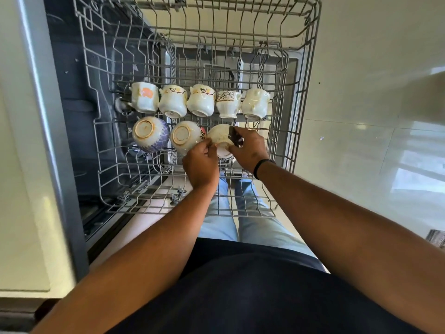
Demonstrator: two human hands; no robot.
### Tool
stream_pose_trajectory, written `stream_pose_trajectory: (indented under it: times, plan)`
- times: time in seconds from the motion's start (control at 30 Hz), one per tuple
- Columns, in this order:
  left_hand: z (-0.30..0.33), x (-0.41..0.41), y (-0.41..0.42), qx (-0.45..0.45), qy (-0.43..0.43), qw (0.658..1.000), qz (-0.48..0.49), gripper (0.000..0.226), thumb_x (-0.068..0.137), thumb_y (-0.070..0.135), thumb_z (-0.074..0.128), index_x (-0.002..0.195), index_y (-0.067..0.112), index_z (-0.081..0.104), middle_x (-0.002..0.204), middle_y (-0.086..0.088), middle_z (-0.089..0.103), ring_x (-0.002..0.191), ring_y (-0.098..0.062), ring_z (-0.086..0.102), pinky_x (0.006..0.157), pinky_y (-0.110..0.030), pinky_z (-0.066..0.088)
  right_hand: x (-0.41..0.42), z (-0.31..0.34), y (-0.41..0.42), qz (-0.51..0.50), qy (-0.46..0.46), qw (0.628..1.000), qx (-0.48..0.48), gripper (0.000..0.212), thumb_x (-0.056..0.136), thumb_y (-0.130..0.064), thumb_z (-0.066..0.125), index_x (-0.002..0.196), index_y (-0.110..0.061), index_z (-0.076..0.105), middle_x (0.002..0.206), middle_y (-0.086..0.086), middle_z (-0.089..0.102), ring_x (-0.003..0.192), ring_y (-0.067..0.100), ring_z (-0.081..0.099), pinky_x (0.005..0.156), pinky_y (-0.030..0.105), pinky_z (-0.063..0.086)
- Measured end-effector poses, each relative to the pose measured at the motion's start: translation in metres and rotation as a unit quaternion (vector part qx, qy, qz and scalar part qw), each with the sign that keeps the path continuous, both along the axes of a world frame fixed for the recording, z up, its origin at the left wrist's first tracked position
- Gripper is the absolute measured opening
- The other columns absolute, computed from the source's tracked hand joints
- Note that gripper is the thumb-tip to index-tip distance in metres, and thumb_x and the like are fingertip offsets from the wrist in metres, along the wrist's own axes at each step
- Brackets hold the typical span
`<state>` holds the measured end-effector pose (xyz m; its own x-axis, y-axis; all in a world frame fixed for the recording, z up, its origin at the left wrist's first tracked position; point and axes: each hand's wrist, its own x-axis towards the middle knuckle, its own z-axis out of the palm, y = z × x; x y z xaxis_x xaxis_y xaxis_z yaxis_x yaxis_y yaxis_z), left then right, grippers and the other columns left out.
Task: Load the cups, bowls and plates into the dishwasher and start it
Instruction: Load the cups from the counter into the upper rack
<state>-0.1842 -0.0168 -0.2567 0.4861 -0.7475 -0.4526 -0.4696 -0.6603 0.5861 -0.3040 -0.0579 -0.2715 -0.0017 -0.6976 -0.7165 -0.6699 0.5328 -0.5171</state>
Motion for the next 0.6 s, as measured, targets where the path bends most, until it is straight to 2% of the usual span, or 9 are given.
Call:
stream_pose_trajectory:
  times: [0.1, 0.2, 0.3, 0.43, 0.53, 0.6]
  plan:
    - [0.002, -0.002, 0.0, 0.002, -0.011, 1.0, -0.016, 0.026, 0.095, 0.022, 0.069, 0.117, 0.01, 0.074, 0.108, -0.004, 0.077, 0.098, -0.016, 0.073, 0.082, -0.024, 0.055, 0.0, -0.003, 0.002, -0.008, -0.004, 1.0, 0.006, 0.049, 0.084, -0.026, 0.078, 0.129, -0.018, 0.063, 0.113, 0.006, 0.064, 0.099, 0.02, 0.063, 0.094, 0.036, 0.055]
    - [0.003, -0.004, 0.0, 0.005, -0.019, 1.0, -0.024, 0.025, 0.096, 0.025, 0.067, 0.116, 0.013, 0.074, 0.106, -0.005, 0.077, 0.094, -0.014, 0.073, 0.07, -0.012, 0.045, 0.002, -0.002, 0.0, -0.002, -0.002, 1.0, 0.006, 0.063, 0.084, -0.025, 0.079, 0.141, -0.02, 0.053, 0.124, 0.009, 0.055, 0.106, 0.023, 0.06, 0.099, 0.034, 0.052]
    - [0.0, -0.001, 0.003, 0.0, -0.006, 1.0, -0.02, 0.028, 0.094, 0.035, 0.068, 0.113, 0.016, 0.076, 0.099, -0.002, 0.078, 0.091, -0.012, 0.073, 0.073, -0.022, 0.055, 0.002, 0.002, 0.001, -0.011, -0.006, 1.0, -0.013, 0.063, 0.082, -0.029, 0.081, 0.138, -0.021, 0.054, 0.125, 0.009, 0.05, 0.102, 0.023, 0.059, 0.093, 0.031, 0.054]
    - [-0.005, 0.003, 0.005, -0.018, -0.013, 1.0, 0.0, 0.031, 0.093, 0.043, 0.067, 0.108, 0.017, 0.077, 0.093, 0.002, 0.076, 0.082, -0.008, 0.07, 0.074, -0.035, 0.06, -0.001, 0.006, 0.005, -0.011, -0.004, 0.998, -0.067, 0.043, 0.08, -0.03, 0.075, 0.121, -0.019, 0.064, 0.11, 0.006, 0.059, 0.093, 0.015, 0.059, 0.079, 0.018, 0.05]
    - [-0.009, 0.002, 0.002, -0.025, -0.02, 0.999, -0.01, 0.03, 0.095, 0.035, 0.065, 0.113, 0.014, 0.075, 0.098, -0.005, 0.073, 0.085, -0.013, 0.068, 0.078, -0.04, 0.058, -0.001, 0.007, 0.003, -0.026, -0.008, 0.996, -0.081, 0.034, 0.08, -0.028, 0.073, 0.111, -0.018, 0.068, 0.102, 0.003, 0.063, 0.091, 0.015, 0.058, 0.081, 0.024, 0.052]
    - [-0.01, -0.001, -0.002, -0.028, -0.014, 0.999, -0.029, 0.029, 0.096, 0.028, 0.063, 0.115, 0.011, 0.074, 0.099, -0.007, 0.073, 0.087, -0.02, 0.068, 0.077, -0.042, 0.057, 0.0, 0.006, -0.002, -0.032, -0.013, 0.998, -0.061, 0.032, 0.081, -0.027, 0.075, 0.111, -0.018, 0.068, 0.103, 0.004, 0.064, 0.093, 0.016, 0.059, 0.079, 0.022, 0.047]
